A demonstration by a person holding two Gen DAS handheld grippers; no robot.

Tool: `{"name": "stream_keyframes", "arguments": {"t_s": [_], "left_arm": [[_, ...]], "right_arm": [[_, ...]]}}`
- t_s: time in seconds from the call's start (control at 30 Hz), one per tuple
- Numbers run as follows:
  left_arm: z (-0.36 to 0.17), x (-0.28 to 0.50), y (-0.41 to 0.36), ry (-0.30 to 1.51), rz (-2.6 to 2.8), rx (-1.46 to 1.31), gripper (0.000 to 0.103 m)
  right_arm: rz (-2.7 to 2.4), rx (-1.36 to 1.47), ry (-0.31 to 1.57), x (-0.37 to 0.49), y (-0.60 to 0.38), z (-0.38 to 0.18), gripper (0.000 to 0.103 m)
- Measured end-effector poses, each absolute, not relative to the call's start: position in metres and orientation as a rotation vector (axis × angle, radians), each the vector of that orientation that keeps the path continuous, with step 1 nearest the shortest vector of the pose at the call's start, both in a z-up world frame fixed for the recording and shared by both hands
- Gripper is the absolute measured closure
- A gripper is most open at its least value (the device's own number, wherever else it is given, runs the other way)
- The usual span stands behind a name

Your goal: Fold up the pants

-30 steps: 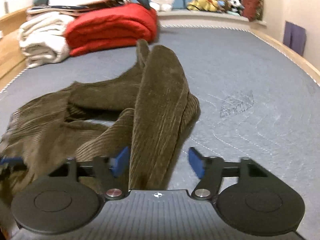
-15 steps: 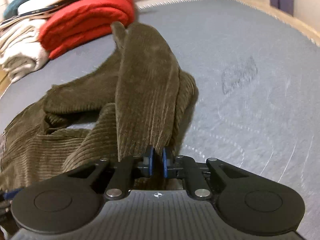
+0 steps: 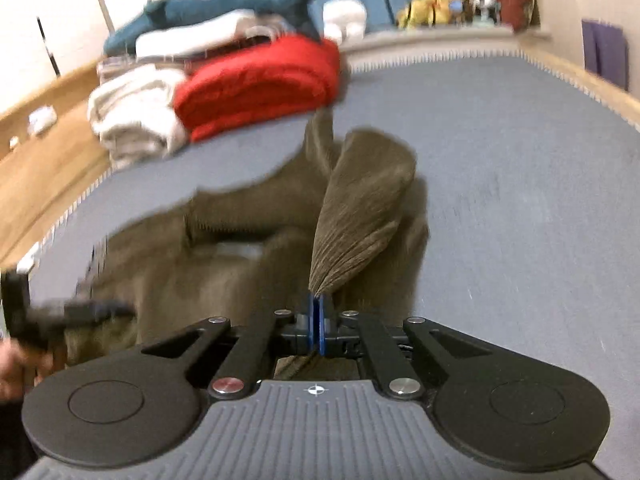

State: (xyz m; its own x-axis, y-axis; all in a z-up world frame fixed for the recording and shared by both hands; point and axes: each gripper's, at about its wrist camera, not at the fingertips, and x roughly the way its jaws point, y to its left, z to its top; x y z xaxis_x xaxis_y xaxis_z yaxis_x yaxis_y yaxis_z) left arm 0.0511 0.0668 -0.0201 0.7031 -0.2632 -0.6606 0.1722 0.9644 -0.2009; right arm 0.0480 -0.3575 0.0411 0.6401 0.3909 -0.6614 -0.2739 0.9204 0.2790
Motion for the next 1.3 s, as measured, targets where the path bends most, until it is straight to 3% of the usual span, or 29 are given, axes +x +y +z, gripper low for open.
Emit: {"name": "stream_keyframes", "arguments": {"t_s": [0.1, 0.13, 0.17, 0.23, 0.37, 0.6, 0.63, 0.67, 0.7, 0.73, 0.77, 0.97, 1.13, 1.23, 1.3], "left_arm": [[-0.021, 0.053, 0.065, 0.759, -0.247, -0.133, 0.07], [-0.022, 0.054, 0.064, 0.762, -0.247, -0.132, 0.069], [-0.023, 0.054, 0.063, 0.765, -0.248, -0.129, 0.068], [-0.024, 0.054, 0.063, 0.766, -0.248, -0.123, 0.068], [-0.026, 0.055, 0.066, 0.776, -0.236, -0.127, 0.065], [-0.03, 0.056, 0.07, 0.79, -0.216, -0.129, 0.065], [-0.03, 0.056, 0.071, 0.79, -0.216, -0.129, 0.065], [-0.03, 0.056, 0.071, 0.789, -0.214, -0.13, 0.065], [-0.03, 0.056, 0.072, 0.788, -0.213, -0.132, 0.065], [-0.029, 0.057, 0.072, 0.786, -0.212, -0.137, 0.065], [-0.028, 0.057, 0.073, 0.785, -0.213, -0.144, 0.065], [-0.022, 0.061, 0.07, 0.777, -0.234, -0.16, 0.065], [-0.022, 0.066, 0.064, 0.798, -0.255, -0.137, 0.065], [-0.022, 0.067, 0.061, 0.806, -0.271, -0.136, 0.065], [-0.022, 0.067, 0.059, 0.808, -0.279, -0.135, 0.065]], "right_arm": [[0.21, 0.175, 0.814, 0.053, -0.37, 0.03, 0.092], [0.162, 0.216, 0.805, 0.057, -0.376, 0.028, 0.077], [0.131, 0.264, 0.791, 0.061, -0.381, 0.025, 0.053], [0.073, 0.311, 0.783, 0.071, -0.381, 0.02, 0.037], [0.034, 0.336, 0.819, 0.097, -0.362, 0.002, 0.031], [0.081, 0.23, 0.88, 0.126, -0.308, -0.012, 0.029], [0.084, 0.191, 0.886, 0.129, -0.3, -0.014, 0.037], [0.099, 0.132, 0.889, 0.129, -0.291, -0.015, 0.06], [0.109, 0.082, 0.889, 0.13, -0.285, -0.015, 0.074], [0.117, 0.046, 0.885, 0.129, -0.281, -0.013, 0.084], [0.12, 0.023, 0.871, 0.126, -0.28, -0.009, 0.087], [-0.079, 0.036, 0.736, 0.094, -0.327, 0.05, 0.089], [-0.11, 0.075, 0.959, 0.053, -0.365, 0.046, 0.088], [-0.053, 0.085, 1.016, 0.045, -0.377, 0.03, 0.084], [-0.07, 0.178, 0.932, 0.045, -0.395, 0.037, 0.07]]}}
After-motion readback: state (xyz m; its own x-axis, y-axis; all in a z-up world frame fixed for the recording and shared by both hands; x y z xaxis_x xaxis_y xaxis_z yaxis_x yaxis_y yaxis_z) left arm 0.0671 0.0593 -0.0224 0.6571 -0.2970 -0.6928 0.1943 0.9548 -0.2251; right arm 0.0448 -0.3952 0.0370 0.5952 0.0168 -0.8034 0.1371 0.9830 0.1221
